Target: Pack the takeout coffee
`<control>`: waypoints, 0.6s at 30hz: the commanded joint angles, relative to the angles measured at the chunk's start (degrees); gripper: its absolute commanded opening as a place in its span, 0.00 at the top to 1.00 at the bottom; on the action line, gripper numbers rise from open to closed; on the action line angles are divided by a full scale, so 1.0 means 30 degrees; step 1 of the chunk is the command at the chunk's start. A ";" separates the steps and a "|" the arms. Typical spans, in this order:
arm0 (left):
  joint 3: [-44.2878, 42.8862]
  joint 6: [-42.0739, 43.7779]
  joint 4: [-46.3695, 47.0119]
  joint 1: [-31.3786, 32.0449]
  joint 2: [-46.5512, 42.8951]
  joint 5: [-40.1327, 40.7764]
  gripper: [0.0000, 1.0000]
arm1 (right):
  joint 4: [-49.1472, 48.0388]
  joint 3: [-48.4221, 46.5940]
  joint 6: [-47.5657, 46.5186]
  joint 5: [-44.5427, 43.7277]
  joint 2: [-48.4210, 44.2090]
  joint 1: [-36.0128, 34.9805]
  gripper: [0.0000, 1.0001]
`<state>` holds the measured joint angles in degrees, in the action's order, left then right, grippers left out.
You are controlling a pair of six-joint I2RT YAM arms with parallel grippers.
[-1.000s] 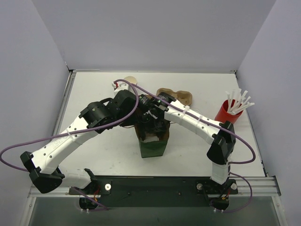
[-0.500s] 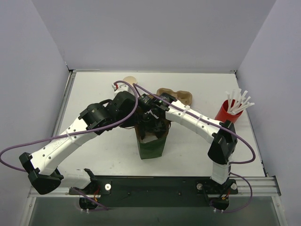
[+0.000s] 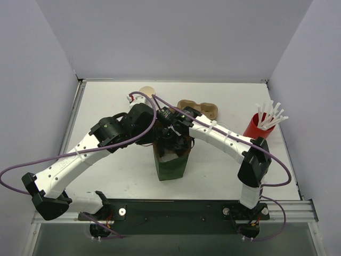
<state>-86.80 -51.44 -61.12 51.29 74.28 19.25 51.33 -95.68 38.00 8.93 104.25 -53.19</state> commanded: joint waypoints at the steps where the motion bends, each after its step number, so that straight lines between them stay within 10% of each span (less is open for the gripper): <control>1: -0.0303 -0.0285 0.1947 -0.0016 -0.0678 0.0616 1.00 | 0.1464 0.1160 0.0049 -0.1276 0.0261 -0.0054 0.71; 18: -0.0626 -0.0432 0.0951 -0.0045 -0.0209 0.0118 1.00 | 0.0176 0.2214 0.0196 -0.2625 -0.0471 -0.0024 0.71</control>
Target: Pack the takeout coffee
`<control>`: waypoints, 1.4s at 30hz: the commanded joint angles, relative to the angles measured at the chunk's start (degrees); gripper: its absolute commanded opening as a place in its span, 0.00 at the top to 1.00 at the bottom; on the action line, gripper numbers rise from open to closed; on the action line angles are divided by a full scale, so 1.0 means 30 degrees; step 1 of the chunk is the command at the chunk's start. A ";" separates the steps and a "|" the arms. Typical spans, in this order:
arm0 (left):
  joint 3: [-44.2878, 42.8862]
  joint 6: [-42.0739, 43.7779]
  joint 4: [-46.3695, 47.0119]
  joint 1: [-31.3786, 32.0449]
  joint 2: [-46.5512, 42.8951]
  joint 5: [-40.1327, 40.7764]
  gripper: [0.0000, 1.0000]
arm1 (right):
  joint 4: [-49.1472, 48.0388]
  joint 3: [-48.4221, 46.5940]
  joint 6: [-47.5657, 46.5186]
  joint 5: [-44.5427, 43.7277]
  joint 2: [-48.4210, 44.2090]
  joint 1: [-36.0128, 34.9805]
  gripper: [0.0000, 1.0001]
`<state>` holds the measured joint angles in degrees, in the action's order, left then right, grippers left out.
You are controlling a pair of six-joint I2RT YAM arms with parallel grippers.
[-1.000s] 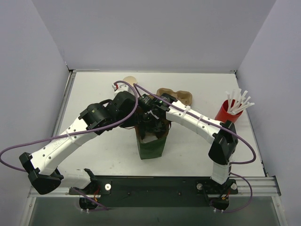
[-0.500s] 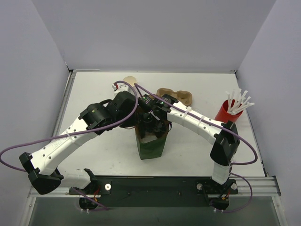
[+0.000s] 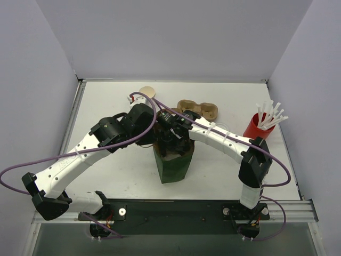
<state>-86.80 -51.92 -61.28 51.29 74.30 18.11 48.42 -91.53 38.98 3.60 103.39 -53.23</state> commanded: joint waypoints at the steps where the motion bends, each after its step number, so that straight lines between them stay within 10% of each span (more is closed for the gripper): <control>1: -0.0626 -0.0242 0.1001 -0.0016 -0.0217 0.0468 1.00 | 0.1086 0.0860 -0.0104 -0.0818 -0.0216 -0.0010 0.71; 42: 0.0136 -0.0125 0.1529 -0.0045 -0.0041 0.0145 1.00 | -0.0496 0.3437 0.0189 -0.0964 -0.0715 -0.0098 0.72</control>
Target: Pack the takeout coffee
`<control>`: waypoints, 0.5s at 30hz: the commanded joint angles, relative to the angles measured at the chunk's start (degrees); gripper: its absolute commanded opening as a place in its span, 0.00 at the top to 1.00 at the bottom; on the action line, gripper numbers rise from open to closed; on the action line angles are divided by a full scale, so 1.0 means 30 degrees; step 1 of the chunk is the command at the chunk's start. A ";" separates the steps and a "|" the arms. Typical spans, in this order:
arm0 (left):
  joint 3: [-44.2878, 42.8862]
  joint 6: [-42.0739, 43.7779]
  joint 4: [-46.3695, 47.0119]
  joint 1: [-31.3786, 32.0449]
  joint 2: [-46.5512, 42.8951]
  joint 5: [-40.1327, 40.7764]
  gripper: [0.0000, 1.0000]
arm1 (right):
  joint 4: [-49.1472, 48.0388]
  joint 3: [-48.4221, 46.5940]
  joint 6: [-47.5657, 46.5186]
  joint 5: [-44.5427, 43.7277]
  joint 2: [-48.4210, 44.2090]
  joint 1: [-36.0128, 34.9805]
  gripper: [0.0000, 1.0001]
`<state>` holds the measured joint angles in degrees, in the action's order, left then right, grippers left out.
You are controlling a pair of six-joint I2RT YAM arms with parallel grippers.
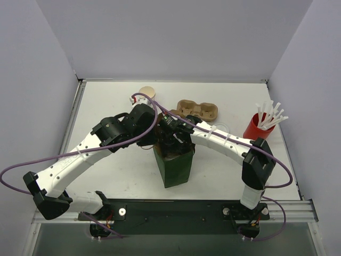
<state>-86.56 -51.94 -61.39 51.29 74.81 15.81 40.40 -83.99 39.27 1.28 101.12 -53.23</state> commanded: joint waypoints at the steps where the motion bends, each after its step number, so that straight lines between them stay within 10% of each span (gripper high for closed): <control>1: 0.0114 -0.0088 0.1623 -0.0045 -0.0209 0.0939 1.00 | 0.2206 0.0954 0.0095 -0.0163 0.0043 -0.0127 0.72; 15: 0.0613 0.0029 0.1946 -0.0045 -0.0385 0.1086 1.00 | 0.2206 0.0661 0.0124 -0.0163 0.0072 -0.0185 0.72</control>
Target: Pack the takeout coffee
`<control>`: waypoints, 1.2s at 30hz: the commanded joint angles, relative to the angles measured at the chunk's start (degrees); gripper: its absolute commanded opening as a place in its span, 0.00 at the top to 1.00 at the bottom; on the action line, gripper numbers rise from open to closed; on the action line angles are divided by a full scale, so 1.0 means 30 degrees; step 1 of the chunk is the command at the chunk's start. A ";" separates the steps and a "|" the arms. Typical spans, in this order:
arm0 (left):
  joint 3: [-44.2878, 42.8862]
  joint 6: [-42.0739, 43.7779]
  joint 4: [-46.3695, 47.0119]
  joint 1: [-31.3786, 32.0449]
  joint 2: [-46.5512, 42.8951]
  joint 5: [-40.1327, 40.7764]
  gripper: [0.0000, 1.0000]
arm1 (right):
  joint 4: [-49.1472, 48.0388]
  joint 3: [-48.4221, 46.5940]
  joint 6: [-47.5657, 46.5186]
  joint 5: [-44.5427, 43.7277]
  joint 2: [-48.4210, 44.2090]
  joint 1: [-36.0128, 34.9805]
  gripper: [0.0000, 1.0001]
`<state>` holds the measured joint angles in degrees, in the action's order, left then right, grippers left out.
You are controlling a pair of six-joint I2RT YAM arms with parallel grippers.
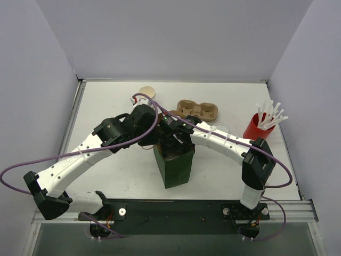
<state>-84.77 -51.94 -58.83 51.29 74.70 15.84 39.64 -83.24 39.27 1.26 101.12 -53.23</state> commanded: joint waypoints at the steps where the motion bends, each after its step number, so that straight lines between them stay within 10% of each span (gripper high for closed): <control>1: 0.0044 0.0029 0.1152 -0.0016 -0.0348 0.1079 1.00 | 0.2461 0.0442 0.0124 -0.0184 0.0101 -0.0185 0.72; 36: -0.0366 0.0732 0.1474 -0.1011 0.0296 0.1664 1.00 | 0.2813 0.0356 -0.0432 -0.0946 -0.1040 -0.0419 0.71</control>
<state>-84.64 -51.70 -58.43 49.80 74.98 15.81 38.89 -82.15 39.44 0.19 100.07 -53.45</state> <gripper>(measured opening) 0.020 0.611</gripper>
